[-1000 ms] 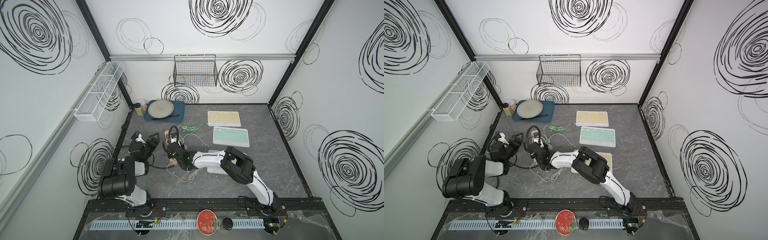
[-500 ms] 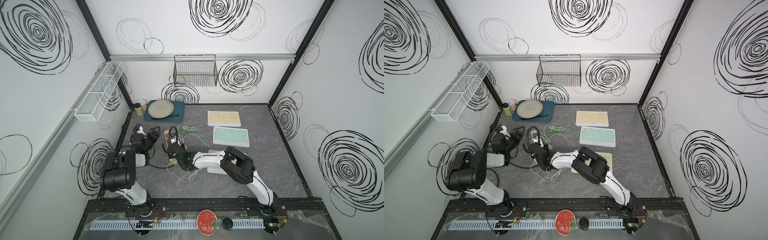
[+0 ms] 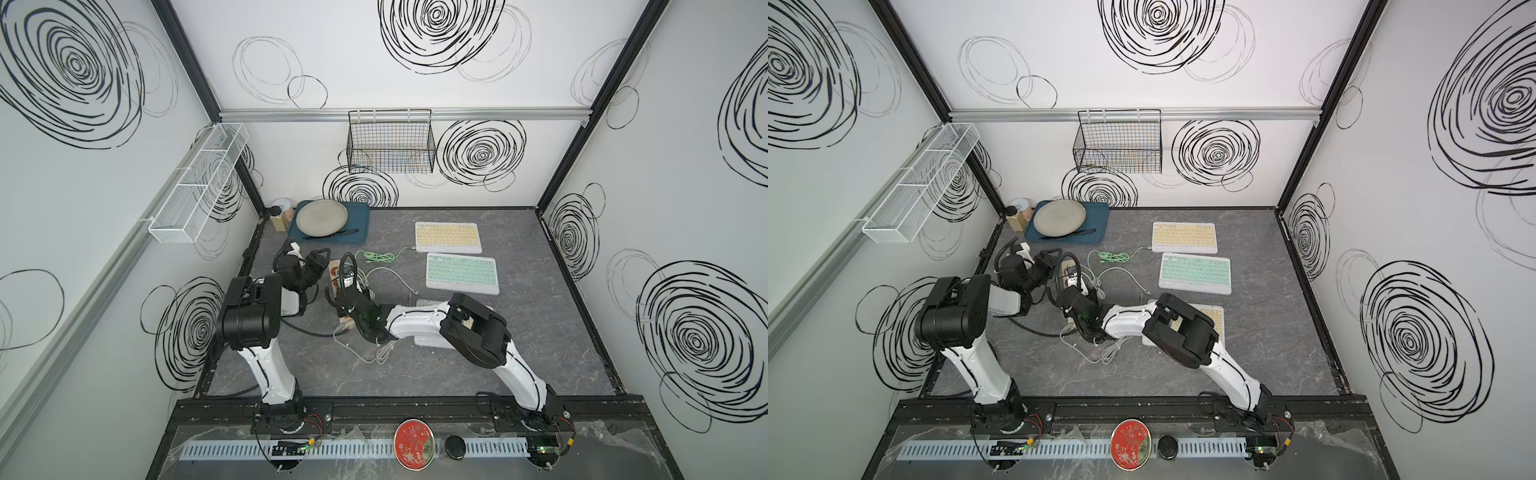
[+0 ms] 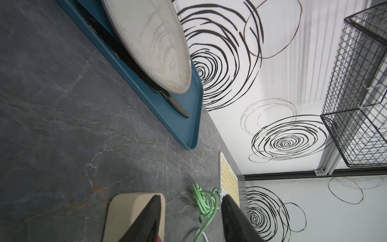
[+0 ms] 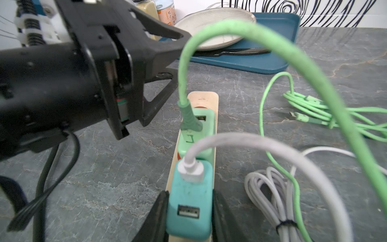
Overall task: Unplug the wireless keyboard
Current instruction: Remove the plug from the socket.
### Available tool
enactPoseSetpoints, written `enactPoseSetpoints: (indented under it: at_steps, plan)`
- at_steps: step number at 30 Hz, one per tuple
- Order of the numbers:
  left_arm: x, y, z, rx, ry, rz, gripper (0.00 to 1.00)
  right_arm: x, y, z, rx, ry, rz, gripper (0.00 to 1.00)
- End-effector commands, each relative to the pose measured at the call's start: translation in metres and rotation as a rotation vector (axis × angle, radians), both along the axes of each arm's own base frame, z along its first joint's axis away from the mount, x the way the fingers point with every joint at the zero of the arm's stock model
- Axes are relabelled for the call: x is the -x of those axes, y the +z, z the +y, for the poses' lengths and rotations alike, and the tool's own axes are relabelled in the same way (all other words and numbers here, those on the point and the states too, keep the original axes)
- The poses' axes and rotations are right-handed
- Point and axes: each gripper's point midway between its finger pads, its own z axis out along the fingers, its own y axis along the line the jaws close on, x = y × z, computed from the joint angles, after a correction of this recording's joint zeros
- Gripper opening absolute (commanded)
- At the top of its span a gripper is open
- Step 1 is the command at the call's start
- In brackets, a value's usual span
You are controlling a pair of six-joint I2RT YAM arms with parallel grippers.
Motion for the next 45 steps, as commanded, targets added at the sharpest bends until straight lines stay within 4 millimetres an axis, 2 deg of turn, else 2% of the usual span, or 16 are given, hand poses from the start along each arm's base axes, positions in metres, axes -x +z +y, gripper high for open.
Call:
enactPoseSetpoints:
  at_steps: [1,10,14,21,26,34,38,40,42,44,45]
  plan:
    - [-0.009,0.006,-0.011,-0.004,-0.058,-0.031,0.52,0.011,-0.003,0.005,-0.011,0.058,0.01,0.2]
    - [-0.014,-0.023,-0.025,-0.018,-0.124,0.041,0.53,0.012,-0.005,0.004,-0.006,0.057,0.014,0.2]
    - [-0.01,-0.04,-0.021,0.01,-0.087,0.089,0.55,0.012,-0.005,0.004,-0.017,0.055,0.029,0.19]
    - [0.0,-0.056,-0.028,0.091,-0.09,0.109,0.55,0.016,-0.002,0.011,-0.056,0.08,0.071,0.19]
    - [0.007,-0.045,-0.031,0.112,-0.11,0.084,0.56,0.014,-0.001,0.009,-0.048,0.071,0.07,0.19]
    - [0.02,-0.004,-0.047,0.109,-0.171,0.007,0.57,0.009,-0.005,0.005,-0.07,0.061,0.095,0.18]
    - [0.016,-0.003,-0.046,0.122,-0.169,0.022,0.58,0.01,-0.004,0.006,-0.071,0.064,0.092,0.17]
    - [0.018,-0.011,-0.04,0.108,-0.134,0.053,0.62,0.01,-0.004,0.005,-0.069,0.062,0.091,0.17]
    - [0.02,-0.03,-0.038,0.083,-0.126,0.141,0.66,0.01,-0.001,0.005,-0.064,0.066,0.084,0.17]
    - [0.022,-0.051,-0.038,0.084,-0.127,0.241,0.66,0.012,0.001,0.006,-0.039,0.061,0.062,0.17]
    - [0.024,-0.06,-0.038,0.094,-0.124,0.284,0.6,0.012,0.002,0.005,-0.019,0.052,0.047,0.17]
